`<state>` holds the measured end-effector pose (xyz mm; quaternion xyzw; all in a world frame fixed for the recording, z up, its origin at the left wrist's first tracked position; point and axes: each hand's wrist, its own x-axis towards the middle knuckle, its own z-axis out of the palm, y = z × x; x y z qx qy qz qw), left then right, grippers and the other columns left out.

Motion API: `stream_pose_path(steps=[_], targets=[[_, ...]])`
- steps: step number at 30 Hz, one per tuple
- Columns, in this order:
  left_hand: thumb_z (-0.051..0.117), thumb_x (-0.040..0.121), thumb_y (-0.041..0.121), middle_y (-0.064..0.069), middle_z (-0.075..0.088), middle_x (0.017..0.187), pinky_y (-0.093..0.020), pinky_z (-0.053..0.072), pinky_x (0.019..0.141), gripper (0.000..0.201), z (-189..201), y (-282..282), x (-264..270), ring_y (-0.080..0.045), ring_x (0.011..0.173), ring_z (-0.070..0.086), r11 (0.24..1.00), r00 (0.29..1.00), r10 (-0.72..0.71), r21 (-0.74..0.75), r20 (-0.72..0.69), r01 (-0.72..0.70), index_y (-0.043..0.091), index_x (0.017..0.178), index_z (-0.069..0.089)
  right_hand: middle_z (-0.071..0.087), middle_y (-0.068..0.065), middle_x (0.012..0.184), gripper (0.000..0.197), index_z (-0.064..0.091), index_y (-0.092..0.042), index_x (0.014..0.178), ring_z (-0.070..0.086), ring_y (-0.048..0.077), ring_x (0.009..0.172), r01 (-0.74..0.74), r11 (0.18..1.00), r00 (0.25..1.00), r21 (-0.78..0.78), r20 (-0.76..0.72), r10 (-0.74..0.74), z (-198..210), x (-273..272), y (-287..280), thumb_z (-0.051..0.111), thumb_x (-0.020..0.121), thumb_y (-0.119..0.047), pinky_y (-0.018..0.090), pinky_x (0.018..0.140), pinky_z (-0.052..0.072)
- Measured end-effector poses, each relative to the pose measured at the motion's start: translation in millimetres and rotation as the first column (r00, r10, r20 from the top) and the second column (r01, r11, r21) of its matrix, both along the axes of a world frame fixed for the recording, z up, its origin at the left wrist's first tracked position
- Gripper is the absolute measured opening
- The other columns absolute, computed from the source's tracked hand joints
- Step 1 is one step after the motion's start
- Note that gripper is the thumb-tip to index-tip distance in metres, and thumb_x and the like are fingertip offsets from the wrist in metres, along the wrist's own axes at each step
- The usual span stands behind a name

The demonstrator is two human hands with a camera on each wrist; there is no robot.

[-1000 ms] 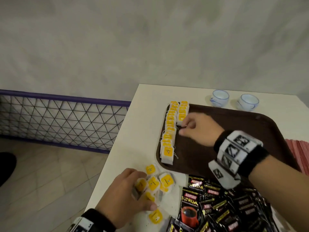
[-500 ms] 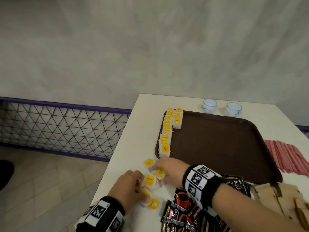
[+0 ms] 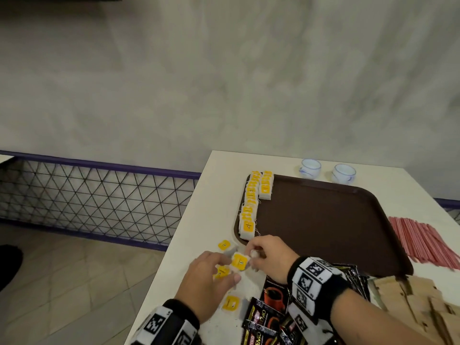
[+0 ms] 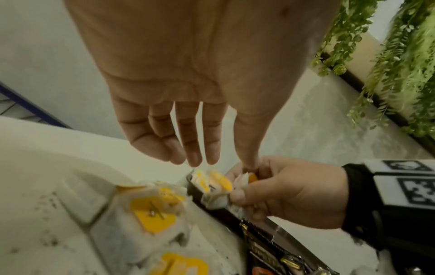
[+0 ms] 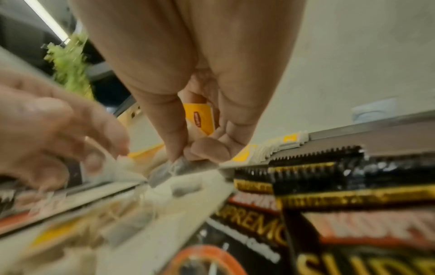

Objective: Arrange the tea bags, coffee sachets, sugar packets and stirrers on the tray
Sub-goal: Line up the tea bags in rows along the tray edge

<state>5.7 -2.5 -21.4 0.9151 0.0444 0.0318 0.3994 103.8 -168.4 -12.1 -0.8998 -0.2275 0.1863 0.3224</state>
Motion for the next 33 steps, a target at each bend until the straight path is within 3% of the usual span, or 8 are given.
stream_pose_path(steps=[3,6,9,16,19,22,28,33], targets=[[0.066,0.082,0.041,0.014,0.058,0.102,-0.014,0.043,0.074,0.029,1,-17,7,-0.007,0.088,0.056,0.997,0.999,0.002,-0.082,-0.053,-0.006,0.033,0.108,0.058,0.068,-0.002,0.071,0.020,0.068,-0.022,0.085,0.062,0.002,0.064,0.041,0.993,0.999,0.111,0.003,-0.041,10,-7,-11,0.060,0.081,-0.004,0.014,0.067,0.050],[0.065,0.082,0.045,0.011,0.066,0.086,-0.015,0.044,0.066,0.017,10,-30,10,-0.004,0.075,0.058,0.966,1.000,0.021,-0.259,-0.006,-0.022,0.034,0.095,0.061,0.071,0.002,0.074,0.015,0.067,-0.025,0.086,0.067,0.007,0.069,0.058,0.969,0.998,0.240,-0.017,-0.056,18,-19,-20,0.064,0.082,-0.011,0.023,0.073,0.054],[0.064,0.085,0.038,0.006,0.061,0.068,-0.017,0.038,0.059,0.016,16,-35,11,-0.005,0.066,0.053,0.961,0.995,0.067,-0.271,0.077,-0.044,0.027,0.073,0.061,0.069,0.001,0.071,0.007,0.067,-0.023,0.086,0.065,0.005,0.068,0.075,0.937,0.997,0.340,-0.056,-0.060,26,-32,-26,0.067,0.082,-0.017,0.021,0.070,0.051],[0.072,0.080,0.015,-0.004,0.064,0.061,-0.032,0.051,0.066,0.018,36,-22,12,-0.013,0.062,0.058,0.838,0.987,0.120,-0.543,0.103,-0.045,0.013,0.063,0.067,0.069,0.013,0.095,0.044,0.070,-0.008,0.103,0.065,0.021,0.088,0.255,0.790,0.913,0.558,-0.407,-0.007,45,-32,-51,0.084,0.062,-0.012,0.030,0.082,0.055],[0.070,0.081,0.006,-0.011,0.068,0.069,-0.035,0.057,0.058,0.015,42,-14,13,-0.024,0.066,0.066,0.748,0.990,0.136,-0.658,0.027,-0.085,0.009,0.065,0.069,0.067,0.026,0.109,0.039,0.063,0.005,0.114,0.065,0.036,0.105,0.388,0.632,0.815,0.670,-0.570,0.104,57,-26,-62,0.073,0.077,-0.002,0.037,0.094,0.054],[0.070,0.080,0.005,-0.012,0.069,0.067,-0.033,0.056,0.048,0.011,46,-6,14,-0.026,0.063,0.068,0.753,0.991,0.136,-0.651,0.017,-0.093,0.005,0.069,0.070,0.067,0.030,0.109,0.028,0.058,0.009,0.117,0.065,0.038,0.107,0.479,0.552,0.789,0.682,-0.610,0.069,60,-11,-71,0.047,0.092,0.007,0.035,0.090,0.056],[0.072,0.079,0.008,-0.019,0.069,0.064,-0.035,0.053,0.051,0.011,41,8,22,-0.032,0.058,0.063,0.771,0.986,0.164,-0.619,-0.032,-0.148,0.007,0.068,0.071,0.071,0.011,0.075,0.013,0.068,-0.005,0.086,0.066,0.016,0.066,0.424,0.717,0.891,0.554,-0.397,-0.220,52,37,-67,0.059,0.088,0.005,0.021,0.055,0.052],[0.080,0.071,0.027,-0.012,0.069,0.060,-0.035,0.054,0.061,0.015,28,18,35,-0.025,0.048,0.061,0.808,0.985,0.163,-0.564,-0.062,-0.169,0.014,0.071,0.072,0.071,0.004,0.075,0.022,0.069,-0.022,0.071,0.066,0.019,0.074,0.442,0.806,0.897,0.393,-0.168,-0.409,27,99,-44,0.067,0.084,-0.004,0.039,0.080,0.053]])
